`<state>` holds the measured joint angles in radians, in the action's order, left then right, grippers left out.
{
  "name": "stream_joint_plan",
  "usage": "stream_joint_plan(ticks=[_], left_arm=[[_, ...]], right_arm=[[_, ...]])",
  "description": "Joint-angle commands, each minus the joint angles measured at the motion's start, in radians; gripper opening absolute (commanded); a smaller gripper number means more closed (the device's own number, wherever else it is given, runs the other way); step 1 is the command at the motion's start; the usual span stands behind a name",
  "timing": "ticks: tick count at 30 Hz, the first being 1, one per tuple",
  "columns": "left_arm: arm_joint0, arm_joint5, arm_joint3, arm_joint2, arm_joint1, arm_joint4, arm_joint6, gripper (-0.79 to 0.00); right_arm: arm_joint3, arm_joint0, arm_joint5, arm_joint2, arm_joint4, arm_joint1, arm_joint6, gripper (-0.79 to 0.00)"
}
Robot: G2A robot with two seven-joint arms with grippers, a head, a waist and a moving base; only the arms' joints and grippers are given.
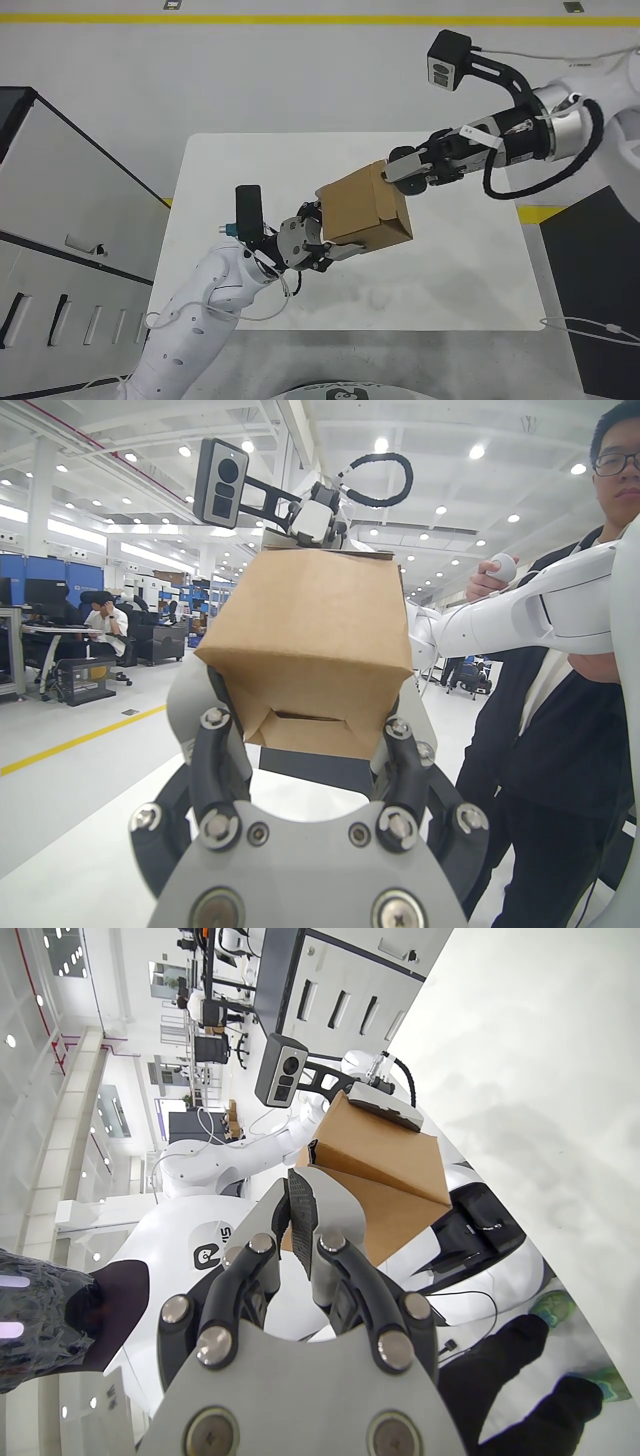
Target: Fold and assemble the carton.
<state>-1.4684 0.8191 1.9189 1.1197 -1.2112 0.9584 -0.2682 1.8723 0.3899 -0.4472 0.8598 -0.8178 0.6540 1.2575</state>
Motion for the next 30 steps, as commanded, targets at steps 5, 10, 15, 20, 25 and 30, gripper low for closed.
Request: stream_joint_plan(ticks=[5, 10, 15, 20, 25, 30], left_arm=[[-0.003, -0.005, 0.003, 0.003, 0.001, 0.005, 0.003, -0.785], [-0.004, -0.007, 0.004, 0.004, 0.002, 0.011, 0.003, -0.785], [-0.005, -0.009, 0.005, 0.003, 0.002, 0.014, 0.002, -0.785], [-0.006, -0.012, 0.007, 0.005, 0.003, 0.019, 0.002, -0.785], [-0.009, -0.015, 0.011, 0.009, 0.004, 0.029, 0.007, -0.785], [-0.011, -0.018, 0.014, 0.011, 0.005, 0.03, 0.006, -0.785]], right_arm=[[0.003, -0.008, -0.016, 0.006, 0.023, 0.002, 0.026, -0.785], [0.006, -0.014, -0.031, 0.01, 0.041, 0.003, 0.043, -0.785], [0.009, -0.016, -0.041, 0.013, 0.051, 0.004, 0.053, -0.665], [0.011, -0.017, -0.048, 0.014, 0.06, 0.006, 0.058, -0.653], [0.014, -0.022, -0.058, 0.012, 0.071, 0.007, 0.058, -0.616], [0.018, -0.029, -0.063, 0.004, 0.076, 0.003, 0.052, -0.6]])
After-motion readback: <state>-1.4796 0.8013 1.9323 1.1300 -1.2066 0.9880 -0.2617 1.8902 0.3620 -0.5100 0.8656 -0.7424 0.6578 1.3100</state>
